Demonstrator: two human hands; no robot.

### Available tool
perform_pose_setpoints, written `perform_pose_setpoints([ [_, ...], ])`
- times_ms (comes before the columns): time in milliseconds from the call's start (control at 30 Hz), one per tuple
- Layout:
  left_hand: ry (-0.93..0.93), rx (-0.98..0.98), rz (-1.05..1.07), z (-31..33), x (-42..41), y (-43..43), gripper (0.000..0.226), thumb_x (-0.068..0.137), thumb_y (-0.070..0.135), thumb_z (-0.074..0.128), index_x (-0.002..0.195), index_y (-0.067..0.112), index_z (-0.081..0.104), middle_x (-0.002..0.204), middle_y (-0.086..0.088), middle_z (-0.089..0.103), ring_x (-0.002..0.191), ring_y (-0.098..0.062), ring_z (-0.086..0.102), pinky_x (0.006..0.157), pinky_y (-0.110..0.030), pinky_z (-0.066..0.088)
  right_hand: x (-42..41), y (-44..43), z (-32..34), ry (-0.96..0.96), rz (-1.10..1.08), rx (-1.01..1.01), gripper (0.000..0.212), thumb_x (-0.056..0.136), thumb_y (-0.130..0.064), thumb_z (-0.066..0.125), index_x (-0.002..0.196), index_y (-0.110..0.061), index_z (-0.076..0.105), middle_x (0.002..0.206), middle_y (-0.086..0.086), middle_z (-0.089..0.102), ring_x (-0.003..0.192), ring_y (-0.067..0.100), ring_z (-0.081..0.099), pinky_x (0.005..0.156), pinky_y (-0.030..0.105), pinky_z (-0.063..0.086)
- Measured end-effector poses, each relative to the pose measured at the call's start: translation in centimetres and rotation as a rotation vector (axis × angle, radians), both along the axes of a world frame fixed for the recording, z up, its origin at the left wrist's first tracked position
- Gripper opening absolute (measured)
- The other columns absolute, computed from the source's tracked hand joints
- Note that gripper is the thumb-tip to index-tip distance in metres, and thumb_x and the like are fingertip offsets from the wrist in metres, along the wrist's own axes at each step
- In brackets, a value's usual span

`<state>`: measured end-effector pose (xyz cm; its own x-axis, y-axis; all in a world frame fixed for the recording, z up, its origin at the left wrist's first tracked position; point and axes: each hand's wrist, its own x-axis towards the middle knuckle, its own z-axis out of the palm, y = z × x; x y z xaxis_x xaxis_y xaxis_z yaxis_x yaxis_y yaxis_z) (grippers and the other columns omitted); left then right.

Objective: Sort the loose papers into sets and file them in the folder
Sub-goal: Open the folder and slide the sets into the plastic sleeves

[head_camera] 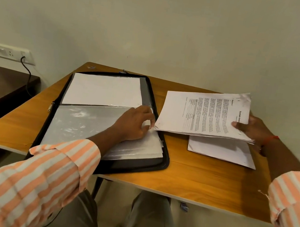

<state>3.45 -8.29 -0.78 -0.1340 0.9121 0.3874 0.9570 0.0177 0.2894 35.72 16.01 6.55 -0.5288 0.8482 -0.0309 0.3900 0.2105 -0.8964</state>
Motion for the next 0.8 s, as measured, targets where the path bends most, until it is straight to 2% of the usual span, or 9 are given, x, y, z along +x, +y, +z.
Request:
perform_pose_setpoints([
  [100,0.020,-0.018,-0.001,0.4,0.1,0.1,0.011,0.092,0.029,0.067,0.104,0.031,0.068,0.120,0.008,0.059,0.110,-0.013,0.051,0.096,-0.029,0.044,-0.3,0.2,-0.3,0.038,-0.011,-0.007,0.040,0.093,-0.002,0.065,0.132,-0.002,0.057,0.123,0.011,0.062,0.104,0.032,0.062,0.093,0.041,0.048],
  [333,-0.016,-0.075,-0.062,0.5,-0.1,0.1,0.011,0.095,0.026,0.059,0.104,0.029,0.063,0.118,0.006,0.062,0.110,-0.014,0.050,0.099,-0.034,0.044,-0.2,0.4,-0.6,0.149,-0.097,-0.005,0.042,0.092,-0.002,0.067,0.133,0.003,0.058,0.131,0.020,0.063,0.112,0.037,0.064,0.102,0.052,0.049],
  [400,-0.037,-0.111,-0.054,0.7,-0.4,0.0,0.009,0.095,0.026,0.056,0.102,0.031,0.059,0.113,0.005,0.060,0.104,-0.014,0.050,0.096,-0.037,0.047,-0.4,0.0,-0.7,0.162,-0.091,-0.041,0.042,0.093,0.000,0.065,0.134,0.003,0.057,0.132,0.020,0.061,0.103,0.032,0.067,0.093,0.042,0.056],
  [467,-0.059,-0.116,-0.050,0.8,-0.6,-0.1,0.007,0.095,0.025,0.054,0.099,0.031,0.055,0.112,0.004,0.059,0.103,-0.015,0.050,0.096,-0.039,0.048,-0.5,-0.3,-0.9,0.164,-0.073,-0.069,0.041,0.094,0.004,0.060,0.135,0.002,0.054,0.130,0.014,0.060,0.087,0.016,0.069,0.073,0.023,0.060],
  [533,-0.070,-0.117,-0.053,1.1,-0.5,-0.2,0.006,0.097,0.023,0.054,0.101,0.029,0.055,0.118,0.001,0.060,0.111,-0.018,0.051,0.102,-0.039,0.044,-0.8,-1.0,-1.0,0.140,-0.047,-0.102,0.037,0.096,0.004,0.058,0.133,0.002,0.054,0.123,0.011,0.059,0.069,0.003,0.070,0.055,0.013,0.055],
  [567,-0.063,-0.128,-0.052,1.3,-0.5,-0.2,0.006,0.099,0.023,0.053,0.101,0.029,0.054,0.121,0.000,0.060,0.116,-0.020,0.051,0.104,-0.039,0.042,-0.8,-1.0,-1.1,0.116,-0.038,-0.104,0.035,0.096,0.004,0.057,0.131,0.003,0.054,0.122,0.011,0.059,0.064,0.001,0.069,0.052,0.012,0.052],
  [633,-0.058,-0.148,-0.046,1.6,-0.6,-0.2,0.007,0.100,0.024,0.052,0.102,0.029,0.055,0.120,0.000,0.061,0.116,-0.021,0.052,0.104,-0.039,0.042,-0.6,-0.8,-1.2,0.064,-0.021,-0.088,0.036,0.096,0.003,0.059,0.131,0.006,0.054,0.124,0.014,0.061,0.072,0.009,0.069,0.050,0.012,0.051],
  [700,-0.092,-0.130,-0.073,1.9,-0.7,-0.1,0.011,0.099,0.021,0.052,0.097,0.029,0.060,0.108,0.005,0.059,0.104,-0.017,0.052,0.097,-0.037,0.047,-0.4,-0.6,-0.9,0.018,0.000,-0.049,0.039,0.095,0.002,0.060,0.133,0.006,0.054,0.123,0.015,0.061,0.083,0.016,0.065,0.052,0.011,0.051],
  [800,-0.118,-0.160,-0.105,2.3,-0.9,0.2,0.022,0.098,0.017,0.054,0.090,0.027,0.072,0.102,0.009,0.055,0.101,-0.011,0.050,0.093,-0.031,0.042,0.1,0.1,-0.3,0.020,0.008,0.015,0.040,0.095,0.001,0.062,0.134,0.001,0.054,0.119,0.011,0.060,0.090,0.021,0.063,0.058,0.011,0.051],
])
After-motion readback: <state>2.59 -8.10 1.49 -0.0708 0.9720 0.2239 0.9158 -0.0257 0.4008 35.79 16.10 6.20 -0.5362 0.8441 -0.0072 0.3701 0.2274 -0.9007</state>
